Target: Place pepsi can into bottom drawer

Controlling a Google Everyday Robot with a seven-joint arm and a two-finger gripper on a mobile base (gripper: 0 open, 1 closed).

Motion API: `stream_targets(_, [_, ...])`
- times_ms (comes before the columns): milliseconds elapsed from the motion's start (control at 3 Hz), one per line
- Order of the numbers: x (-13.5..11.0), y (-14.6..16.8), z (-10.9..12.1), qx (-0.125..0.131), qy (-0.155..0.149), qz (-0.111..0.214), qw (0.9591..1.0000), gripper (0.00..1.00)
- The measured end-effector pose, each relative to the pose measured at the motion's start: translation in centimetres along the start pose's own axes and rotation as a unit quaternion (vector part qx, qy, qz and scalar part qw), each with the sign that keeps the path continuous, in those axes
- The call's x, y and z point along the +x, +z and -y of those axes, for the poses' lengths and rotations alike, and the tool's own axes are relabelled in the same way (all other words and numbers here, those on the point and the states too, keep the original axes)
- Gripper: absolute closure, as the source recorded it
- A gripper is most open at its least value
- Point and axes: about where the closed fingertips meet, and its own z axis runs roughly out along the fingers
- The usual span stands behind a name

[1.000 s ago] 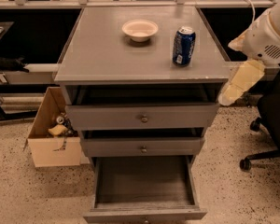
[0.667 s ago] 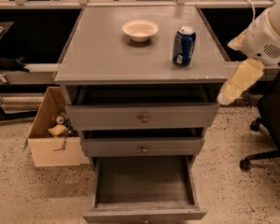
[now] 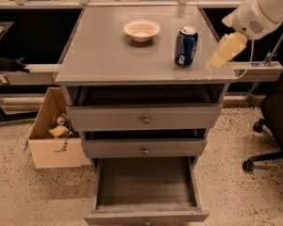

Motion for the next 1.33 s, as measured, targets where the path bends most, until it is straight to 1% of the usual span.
stream_targets(333, [-1.9, 2.3, 4.1, 0.004, 0.035, 0.048, 0.9982, 0.0])
stream_targets(667, [-3.8, 4.6, 6.5, -0.005, 0.07, 0.091, 0.9933, 0.0])
stream_targets(1000, [-5.3, 6.3, 7.8, -0.015, 0.091, 0.116, 0.9889, 0.0])
stream_targets(1333, [-5.8, 8.3, 8.4, -0.024, 0.106, 0.122, 0.9866, 0.0])
